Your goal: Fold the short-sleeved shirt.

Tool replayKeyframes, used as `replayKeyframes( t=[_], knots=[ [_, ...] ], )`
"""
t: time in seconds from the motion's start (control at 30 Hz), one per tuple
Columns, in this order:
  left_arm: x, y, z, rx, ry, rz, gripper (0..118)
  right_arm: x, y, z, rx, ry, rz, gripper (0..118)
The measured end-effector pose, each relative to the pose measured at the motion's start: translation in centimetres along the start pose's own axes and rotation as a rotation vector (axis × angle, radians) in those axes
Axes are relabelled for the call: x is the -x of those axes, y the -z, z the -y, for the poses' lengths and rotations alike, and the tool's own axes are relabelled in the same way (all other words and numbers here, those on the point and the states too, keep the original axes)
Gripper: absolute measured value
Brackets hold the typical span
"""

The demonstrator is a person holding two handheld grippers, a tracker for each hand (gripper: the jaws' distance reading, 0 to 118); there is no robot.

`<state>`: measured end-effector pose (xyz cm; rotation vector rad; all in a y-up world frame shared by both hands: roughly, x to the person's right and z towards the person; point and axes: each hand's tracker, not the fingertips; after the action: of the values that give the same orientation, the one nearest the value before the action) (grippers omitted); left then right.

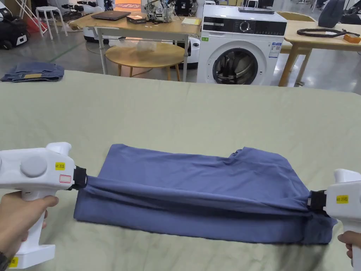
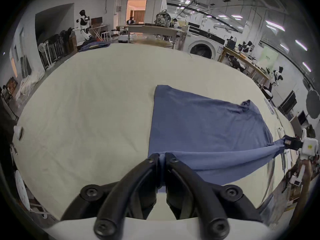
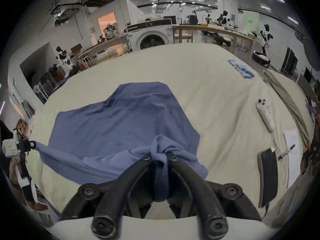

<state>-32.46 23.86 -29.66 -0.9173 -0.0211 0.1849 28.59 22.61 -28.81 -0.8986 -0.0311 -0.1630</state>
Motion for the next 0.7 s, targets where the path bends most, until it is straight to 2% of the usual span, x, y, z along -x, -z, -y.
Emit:
replayKeyframes(
  t=[0.13,0.33,0.43,0.53,0.6,0.63,0.7],
  knots=[
    [-0.3,3.9,-1.2,0.048,0.013,-0.019,2,0.1,4.3,-1.5,0.056,0.029,0.010,10],
    [-0.2,7.5,-1.4,0.126,-0.010,-0.039,2,0.3,8.7,-1.7,0.126,0.020,0.036,10],
    [-0.3,8.1,-1.4,0.126,-0.018,-0.038,2,0.0,9.9,-1.8,0.110,0.022,0.041,16],
    [-0.8,8.0,-1.3,0.114,-0.012,-0.042,6,1.2,8.7,-1.8,0.068,-0.003,0.060,34],
    [-1.0,7.5,-1.2,0.096,-0.002,-0.048,28,1.5,8.0,-1.8,0.019,-0.021,0.075,56],
    [-1.2,7.1,-1.0,0.081,0.005,-0.055,31,1.7,7.4,-1.7,-0.014,-0.028,0.081,63],
    [-1.6,6.1,-0.6,0.054,0.007,-0.038,39,1.6,7.1,-1.9,-0.088,-0.032,0.078,64]
  ],
)
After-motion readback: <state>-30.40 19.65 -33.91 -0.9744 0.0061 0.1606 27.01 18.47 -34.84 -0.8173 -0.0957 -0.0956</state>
